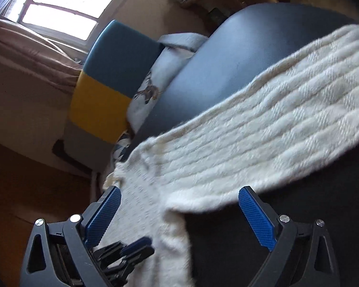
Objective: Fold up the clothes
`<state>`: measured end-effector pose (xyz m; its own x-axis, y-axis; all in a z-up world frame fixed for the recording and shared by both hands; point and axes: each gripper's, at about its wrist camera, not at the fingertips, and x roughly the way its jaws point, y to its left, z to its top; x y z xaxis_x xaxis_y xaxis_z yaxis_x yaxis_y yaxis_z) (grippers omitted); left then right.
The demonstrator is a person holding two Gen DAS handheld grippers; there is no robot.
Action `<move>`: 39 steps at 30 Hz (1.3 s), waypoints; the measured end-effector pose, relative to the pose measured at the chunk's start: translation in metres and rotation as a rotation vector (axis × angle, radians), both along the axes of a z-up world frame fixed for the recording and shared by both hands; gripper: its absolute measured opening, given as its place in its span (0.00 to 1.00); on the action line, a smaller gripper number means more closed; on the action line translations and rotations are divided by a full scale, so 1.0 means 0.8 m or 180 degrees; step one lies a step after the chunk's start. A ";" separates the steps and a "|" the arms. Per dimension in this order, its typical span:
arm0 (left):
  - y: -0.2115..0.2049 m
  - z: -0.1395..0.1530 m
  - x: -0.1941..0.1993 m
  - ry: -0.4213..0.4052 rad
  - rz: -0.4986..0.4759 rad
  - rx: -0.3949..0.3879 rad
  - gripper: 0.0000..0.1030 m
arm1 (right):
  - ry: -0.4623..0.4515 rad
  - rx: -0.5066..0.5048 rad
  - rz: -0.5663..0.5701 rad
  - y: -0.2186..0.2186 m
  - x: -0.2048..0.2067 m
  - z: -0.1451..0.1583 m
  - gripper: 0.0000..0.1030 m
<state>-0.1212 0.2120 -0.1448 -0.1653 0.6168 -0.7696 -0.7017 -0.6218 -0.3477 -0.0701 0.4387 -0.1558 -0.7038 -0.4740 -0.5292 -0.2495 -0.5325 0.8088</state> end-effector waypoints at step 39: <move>0.074 -0.023 0.018 -0.0130 -0.0203 -0.0029 0.17 | -0.0923 0.2922 0.0034 0.019 -0.043 -0.019 1.00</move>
